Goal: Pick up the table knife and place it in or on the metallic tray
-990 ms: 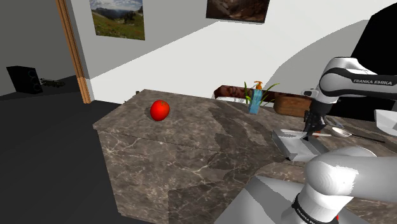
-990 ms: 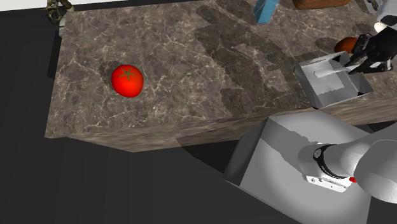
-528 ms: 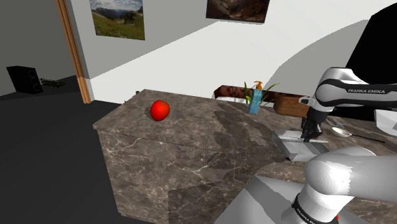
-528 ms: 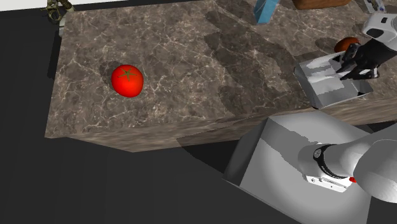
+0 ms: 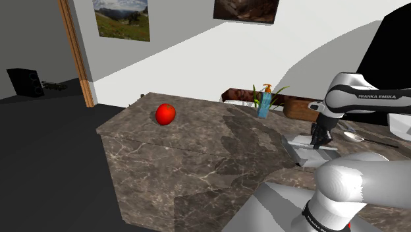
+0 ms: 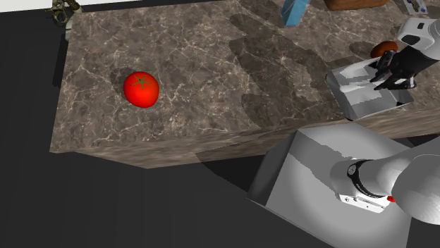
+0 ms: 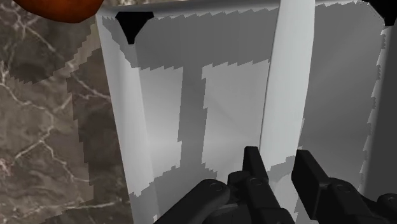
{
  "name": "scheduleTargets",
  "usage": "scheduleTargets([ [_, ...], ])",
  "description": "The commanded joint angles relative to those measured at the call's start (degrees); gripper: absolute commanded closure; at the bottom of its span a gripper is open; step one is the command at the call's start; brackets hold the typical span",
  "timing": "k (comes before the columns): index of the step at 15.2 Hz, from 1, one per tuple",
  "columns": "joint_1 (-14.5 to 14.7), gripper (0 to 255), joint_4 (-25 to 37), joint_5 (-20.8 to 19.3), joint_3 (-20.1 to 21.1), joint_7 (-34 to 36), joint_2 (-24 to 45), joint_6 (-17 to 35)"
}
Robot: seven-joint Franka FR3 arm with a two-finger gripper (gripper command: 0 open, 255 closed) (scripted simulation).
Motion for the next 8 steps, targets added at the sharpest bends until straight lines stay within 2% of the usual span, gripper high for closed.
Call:
scheduleTargets([
  [1, 0.0, 0, -0.01, 0.0, 0.0, 0.0, 0.0, 0.0],
  [6, 0.0, 0, -0.01, 0.0, -0.01, 0.0, 0.01, 0.01],
  [8, 0.54, 0, 2.93, 2.12, 2.28, -0.27, -1.34, -4.21],
])
